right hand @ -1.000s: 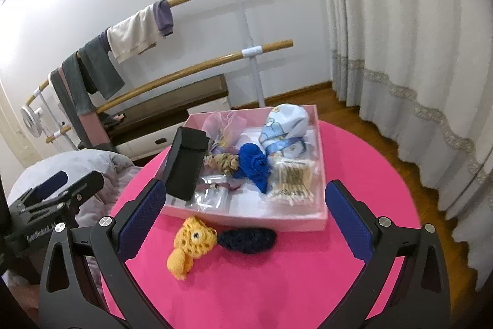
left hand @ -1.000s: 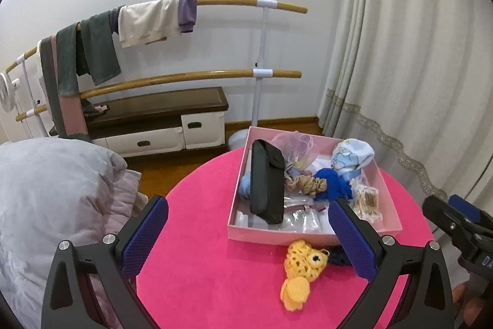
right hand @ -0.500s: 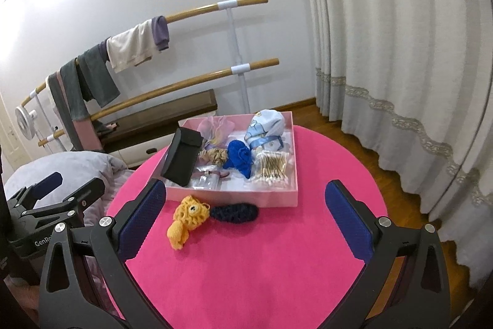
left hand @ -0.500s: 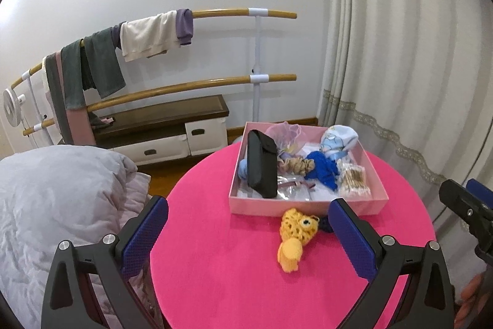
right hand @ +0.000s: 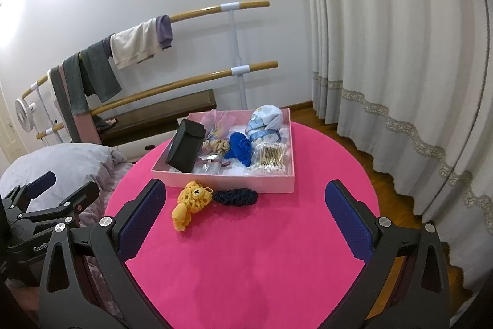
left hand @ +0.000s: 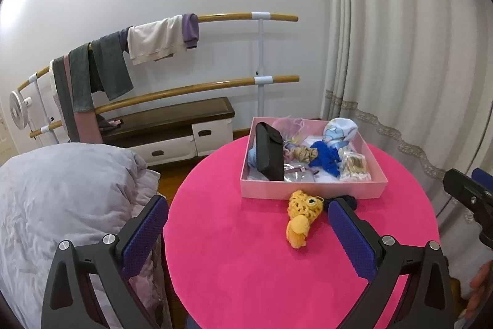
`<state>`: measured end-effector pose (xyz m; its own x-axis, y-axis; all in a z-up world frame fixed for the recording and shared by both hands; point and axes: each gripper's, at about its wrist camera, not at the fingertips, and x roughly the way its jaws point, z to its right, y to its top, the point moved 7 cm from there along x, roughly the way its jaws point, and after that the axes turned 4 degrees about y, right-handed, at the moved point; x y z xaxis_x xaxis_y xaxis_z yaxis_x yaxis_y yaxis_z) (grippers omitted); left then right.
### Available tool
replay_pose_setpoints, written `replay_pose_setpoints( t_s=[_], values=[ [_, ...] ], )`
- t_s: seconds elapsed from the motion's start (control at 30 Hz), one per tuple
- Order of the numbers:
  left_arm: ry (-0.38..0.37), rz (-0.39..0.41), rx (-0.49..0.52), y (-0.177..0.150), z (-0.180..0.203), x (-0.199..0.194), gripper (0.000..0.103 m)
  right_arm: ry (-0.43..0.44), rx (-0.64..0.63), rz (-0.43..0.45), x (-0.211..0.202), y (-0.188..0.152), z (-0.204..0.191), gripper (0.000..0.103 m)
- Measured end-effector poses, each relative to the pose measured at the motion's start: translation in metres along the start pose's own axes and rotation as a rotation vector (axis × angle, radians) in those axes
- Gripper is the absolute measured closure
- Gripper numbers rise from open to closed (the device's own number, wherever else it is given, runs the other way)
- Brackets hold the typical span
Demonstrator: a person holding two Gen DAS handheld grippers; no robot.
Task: Organize soft objects
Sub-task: 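Withdraw both tools from the box and move toward the crochet toy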
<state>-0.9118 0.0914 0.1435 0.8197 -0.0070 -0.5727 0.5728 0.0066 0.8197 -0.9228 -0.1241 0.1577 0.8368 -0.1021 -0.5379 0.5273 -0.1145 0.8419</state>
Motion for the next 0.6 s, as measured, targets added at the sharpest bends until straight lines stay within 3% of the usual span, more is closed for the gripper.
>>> replay_pose_setpoints(
  t_s=[0.6],
  values=[
    [-0.008, -0.003, -0.009, -0.012, -0.001, -0.018, 0.0, 0.012, -0.016, 0.012, -0.014, -0.007, -0.008, 0.0]
  ],
)
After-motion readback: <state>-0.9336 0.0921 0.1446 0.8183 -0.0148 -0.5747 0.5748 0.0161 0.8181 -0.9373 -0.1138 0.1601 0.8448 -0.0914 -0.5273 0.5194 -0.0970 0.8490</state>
